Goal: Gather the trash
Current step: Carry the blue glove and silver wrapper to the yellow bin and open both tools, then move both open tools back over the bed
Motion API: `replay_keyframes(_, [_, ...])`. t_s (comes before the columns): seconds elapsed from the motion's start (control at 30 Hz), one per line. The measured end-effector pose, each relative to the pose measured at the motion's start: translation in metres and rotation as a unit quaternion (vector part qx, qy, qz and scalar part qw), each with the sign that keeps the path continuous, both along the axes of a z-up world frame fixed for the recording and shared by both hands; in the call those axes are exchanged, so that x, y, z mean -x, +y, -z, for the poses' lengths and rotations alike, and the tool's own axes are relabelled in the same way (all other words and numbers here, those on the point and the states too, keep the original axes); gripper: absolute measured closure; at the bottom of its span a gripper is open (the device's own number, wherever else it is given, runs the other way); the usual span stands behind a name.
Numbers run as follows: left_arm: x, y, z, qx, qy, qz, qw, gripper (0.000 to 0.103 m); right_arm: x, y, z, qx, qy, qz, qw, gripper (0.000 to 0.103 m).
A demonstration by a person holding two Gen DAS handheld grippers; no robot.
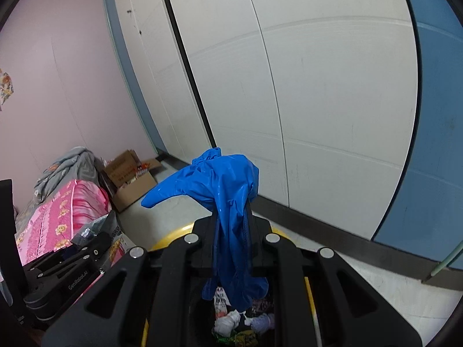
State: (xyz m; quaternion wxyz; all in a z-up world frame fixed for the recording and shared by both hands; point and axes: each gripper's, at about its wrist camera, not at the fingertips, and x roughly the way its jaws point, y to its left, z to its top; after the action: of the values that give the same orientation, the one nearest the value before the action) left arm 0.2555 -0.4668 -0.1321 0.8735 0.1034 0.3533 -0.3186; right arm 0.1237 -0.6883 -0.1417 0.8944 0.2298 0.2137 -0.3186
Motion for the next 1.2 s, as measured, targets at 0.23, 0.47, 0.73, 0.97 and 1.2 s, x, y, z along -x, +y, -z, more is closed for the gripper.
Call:
replay_keyframes(0.23, [-0.002,-0.009,0.01,0.0,0.009,0.011,0.9999,0.069,-0.005,-0.004,0.015,-0.009,0.007,0.005,1.0,0.088])
replay_keyframes(0.47, [-0.004,-0.005,0.007,0.01,0.014,0.007,0.9998,0.047,0.005,-0.002,0.004,-0.008,-0.001,0.012,1.0,0.059])
replay_keyframes(0.73, [0.003,0.005,-0.009,0.035,0.015,0.003,0.9993,0.024,0.026,0.005,-0.015,0.004,-0.027,0.036,0.999,0.039])
replay_keyframes(0.97, [0.007,0.036,-0.036,0.059,-0.007,-0.023,0.998,0.016,0.038,0.017,-0.037,0.011,-0.042,0.033,0.998,0.033])
replay_keyframes(1.2, [0.015,0.099,-0.069,0.069,-0.049,-0.067,0.9941,0.011,0.033,0.046,-0.068,0.018,-0.064,-0.01,0.998,0.022])
